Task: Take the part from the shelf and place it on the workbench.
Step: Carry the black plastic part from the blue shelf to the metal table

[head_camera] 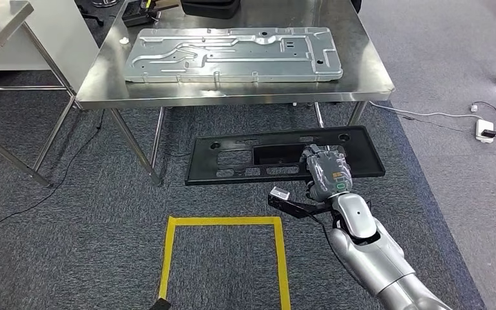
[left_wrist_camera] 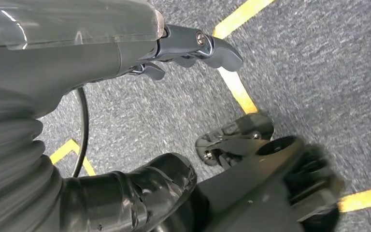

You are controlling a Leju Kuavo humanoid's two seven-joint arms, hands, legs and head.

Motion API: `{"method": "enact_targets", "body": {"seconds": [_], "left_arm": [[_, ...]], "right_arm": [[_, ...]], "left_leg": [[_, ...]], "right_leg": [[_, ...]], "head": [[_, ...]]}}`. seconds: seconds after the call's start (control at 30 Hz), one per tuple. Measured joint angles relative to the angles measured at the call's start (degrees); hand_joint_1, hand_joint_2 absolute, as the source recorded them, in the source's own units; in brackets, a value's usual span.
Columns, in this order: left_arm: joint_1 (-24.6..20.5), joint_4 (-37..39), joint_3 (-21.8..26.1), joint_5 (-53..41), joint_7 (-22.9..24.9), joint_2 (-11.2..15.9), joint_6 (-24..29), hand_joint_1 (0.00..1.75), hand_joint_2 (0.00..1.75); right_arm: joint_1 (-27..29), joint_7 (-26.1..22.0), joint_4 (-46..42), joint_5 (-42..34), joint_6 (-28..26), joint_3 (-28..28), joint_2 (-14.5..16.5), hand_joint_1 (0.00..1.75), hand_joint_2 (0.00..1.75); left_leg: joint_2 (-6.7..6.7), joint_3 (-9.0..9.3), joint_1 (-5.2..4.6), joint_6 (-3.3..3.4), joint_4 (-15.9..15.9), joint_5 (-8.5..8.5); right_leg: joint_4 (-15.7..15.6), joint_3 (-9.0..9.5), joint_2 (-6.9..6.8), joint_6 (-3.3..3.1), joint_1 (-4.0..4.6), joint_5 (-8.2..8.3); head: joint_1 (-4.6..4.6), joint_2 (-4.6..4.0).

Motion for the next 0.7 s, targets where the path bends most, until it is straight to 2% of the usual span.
{"method": "enact_targets", "body": {"seconds": [0.03,0.1,0.17,0.2,0.27,0.33,0.37,0.43,0.47,0.5,0.53,0.57,0.6,0.63,0.67,0.7], "left_arm": [[0.0,0.0,0.0,0.0,0.0,0.0,0.0,0.00,1.75],[0.0,0.0,0.0,-0.1,0.0,0.0,0.0,0.00,1.75],[-0.1,0.0,0.0,-0.1,-0.1,0.1,0.0,0.00,1.75],[-0.1,0.0,0.0,-0.1,-0.1,0.1,0.0,0.00,1.75],[0.0,0.0,0.0,-0.1,-0.2,0.1,-0.1,0.00,1.75],[0.0,0.0,0.0,-0.2,-0.3,0.0,-0.1,0.00,1.75],[0.0,0.0,0.0,-0.2,-0.3,0.0,-0.2,0.00,1.75],[0.0,0.0,0.0,-0.2,-0.5,0.0,-0.2,0.00,1.75],[0.0,0.0,0.0,-0.2,-0.5,0.0,-0.2,0.00,1.75],[0.0,0.0,0.0,-0.2,-0.5,0.0,-0.2,0.00,1.75],[0.0,0.0,0.0,-0.2,-0.5,0.0,-0.3,0.00,1.75],[0.0,0.0,0.0,-0.3,-0.6,0.0,-0.3,0.00,1.75],[0.1,0.0,-0.1,-0.3,-0.6,0.0,-0.3,0.00,1.75],[0.0,0.0,-0.1,-0.3,-0.6,0.0,-0.3,0.00,1.75],[0.0,0.0,-0.1,-0.3,-0.6,0.0,-0.3,0.00,1.75],[0.0,0.0,-0.1,-0.4,-0.6,0.0,-0.3,0.00,1.75]], "right_arm": [[0.1,0.0,0.0,0.0,0.0,0.0,0.0,1.75,1.75],[0.1,0.0,0.1,0.0,0.0,0.1,0.1,1.75,1.75],[0.1,0.0,0.1,-0.1,0.0,0.1,0.2,1.75,1.75],[0.1,0.0,0.1,-0.1,0.0,0.1,0.2,1.75,1.75],[0.1,-0.1,0.2,-0.1,0.0,0.2,0.3,1.75,1.75],[0.2,-0.1,0.2,-0.1,0.0,0.2,0.3,1.75,1.75],[0.2,-0.1,0.2,-0.1,-0.1,0.2,0.3,1.75,1.75],[0.3,-0.1,0.2,-0.2,-0.1,0.3,0.3,1.75,1.75],[0.5,-0.1,0.3,-0.2,-0.1,0.3,0.3,1.75,1.75],[0.7,-0.1,0.4,-0.2,-0.1,0.4,0.3,1.75,1.75],[0.9,-0.1,0.5,-0.2,-0.1,0.4,0.3,1.75,1.75],[1.0,-0.1,0.5,-0.2,-0.1,0.5,0.3,1.75,1.75],[1.0,-0.1,0.6,-0.2,-0.1,0.5,0.3,1.75,1.75],[0.9,-0.1,0.6,-0.2,-0.2,0.5,0.3,1.75,1.75],[0.9,-0.1,0.6,-0.2,-0.3,0.5,0.3,1.75,1.75],[1.0,-0.1,0.6,-0.2,-0.3,0.5,0.4,1.75,1.75]], "left_leg": [[0.00,0.50,-0.01,0.10,-1.0,1.13],[0.01,4.09,-0.07,0.60,-8.4,4.76],[0.00,7.19,-0.31,1.14,-14.7,6.73],[-0.02,7.73,-0.45,1.34,-15.9,6.83],[-0.05,7.83,-0.50,1.74,-16.2,7.02],[-0.03,8.03,-0.27,2.41,-16.8,7.36],[0.00,8.13,-0.13,2.76,-17.0,7.50],[0.02,8.15,-0.13,3.16,-17.1,7.52],[0.01,8.16,-0.14,3.23,-17.0,7.47],[-0.03,8.19,-0.13,3.24,-17.0,7.39],[-0.08,8.23,-0.12,3.20,-16.9,7.28],[-0.15,8.31,-0.10,3.10,-16.7,7.10],[-0.20,8.40,-0.09,2.91,-16.6,6.86],[-0.23,8.41,-0.20,2.66,-16.3,6.59],[-0.24,8.41,-0.28,2.36,-16.2,6.36],[-0.23,8.41,-0.36,2.07,-16.1,6.21]], "right_leg": [[0.1,-0.01,0.01,0.00,0.06,-0.03],[0.3,0.00,0.06,0.12,0.14,-0.15],[0.5,-0.10,0.11,0.53,0.35,-0.25],[0.5,-0.16,0.11,0.81,0.43,-0.24],[0.3,-0.22,0.12,1.45,0.48,-0.17],[1.4,-0.72,0.14,2.06,0.38,-1.04],[3.5,-1.69,0.16,2.32,0.29,-2.36],[10.5,-5.00,0.16,2.69,0.09,-5.81],[13.9,-6.73,0.15,2.85,0.00,-7.01],[15.7,-7.73,0.14,2.98,-0.10,-7.15],[15.5,-7.80,0.13,3.04,-0.20,-6.27],[12.9,-6.65,0.12,3.03,-0.31,-4.35],[8.9,-4.86,0.10,2.92,-0.39,-2.29],[5.2,-3.05,0.09,2.78,-0.32,-0.92],[2.4,-1.66,0.11,2.57,-0.20,-0.11],[1.1,-1.03,0.14,2.34,-0.04,-0.11]], "head": [[0.01,0.00],[0.00,0.00],[0.02,0.00],[0.03,0.00],[0.02,0.00],[0.04,0.00],[0.07,0.00],[0.08,0.00],[0.07,0.00],[0.08,0.00],[0.08,0.00],[0.08,0.00],[0.09,0.00],[0.09,0.00],[0.08,0.00],[0.07,0.00]]}}
